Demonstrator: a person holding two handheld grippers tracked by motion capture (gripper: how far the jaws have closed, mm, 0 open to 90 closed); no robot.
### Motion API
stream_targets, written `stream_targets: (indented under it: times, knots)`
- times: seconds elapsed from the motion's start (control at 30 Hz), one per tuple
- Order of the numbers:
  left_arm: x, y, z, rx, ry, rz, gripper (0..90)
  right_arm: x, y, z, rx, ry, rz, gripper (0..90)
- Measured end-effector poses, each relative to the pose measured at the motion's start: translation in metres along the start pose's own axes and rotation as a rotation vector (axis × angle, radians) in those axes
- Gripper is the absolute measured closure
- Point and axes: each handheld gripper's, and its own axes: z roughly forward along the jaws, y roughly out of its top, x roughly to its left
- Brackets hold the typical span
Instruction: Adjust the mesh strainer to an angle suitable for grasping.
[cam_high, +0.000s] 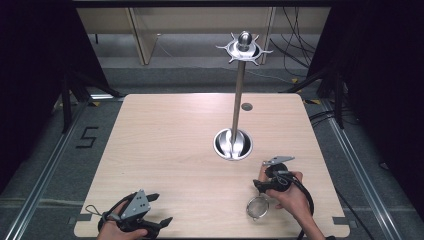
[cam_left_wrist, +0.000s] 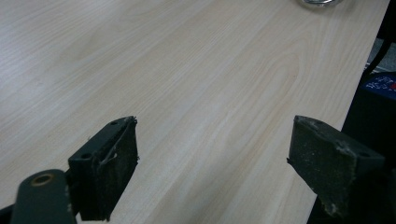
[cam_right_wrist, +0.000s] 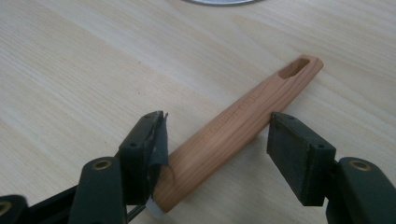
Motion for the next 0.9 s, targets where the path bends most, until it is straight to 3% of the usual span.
stream_targets:
  times: [0.07,0.17,0.23,0.3,0.47,0.5,0.57,0.67,0.73,0.9]
  knots:
    - [0.000,0.000,0.000,-0.001,-0.001,-0.003,15.2,0.001,0.001,0.001,0.018,0.006,0.005,40.8]
    - [0.000,0.000,0.000,-0.004,0.001,0.000,15.2,-0.001,0.002,0.003,0.041,-0.011,-0.070,44.8]
    - [-0.001,0.000,0.001,-0.011,-0.002,-0.016,15.2,0.000,0.002,0.004,0.043,0.007,-0.081,46.5]
    - [0.000,0.000,0.000,-0.001,0.002,-0.001,15.2,0.000,0.003,0.003,0.052,0.014,-0.074,48.2]
    - [0.000,0.000,0.000,-0.004,0.002,0.001,15.2,-0.002,0.006,0.004,0.080,0.015,-0.123,53.3]
    - [-0.001,0.000,0.001,-0.017,0.000,-0.016,15.3,-0.001,0.006,0.004,0.095,0.023,-0.118,53.8]
    - [0.000,0.000,0.000,0.003,-0.001,0.003,15.2,-0.001,0.008,0.004,0.109,0.030,-0.131,55.1]
    - [-0.001,0.000,0.001,-0.015,0.000,-0.015,15.2,0.001,0.009,0.004,0.125,0.037,-0.148,58.9]
    - [0.000,0.000,0.000,0.002,-0.001,0.004,15.2,0.002,0.010,0.004,0.128,0.041,-0.154,60.1]
    - [0.000,0.000,0.000,-0.004,0.004,0.001,15.2,0.002,0.013,0.004,0.151,0.052,-0.192,64.8]
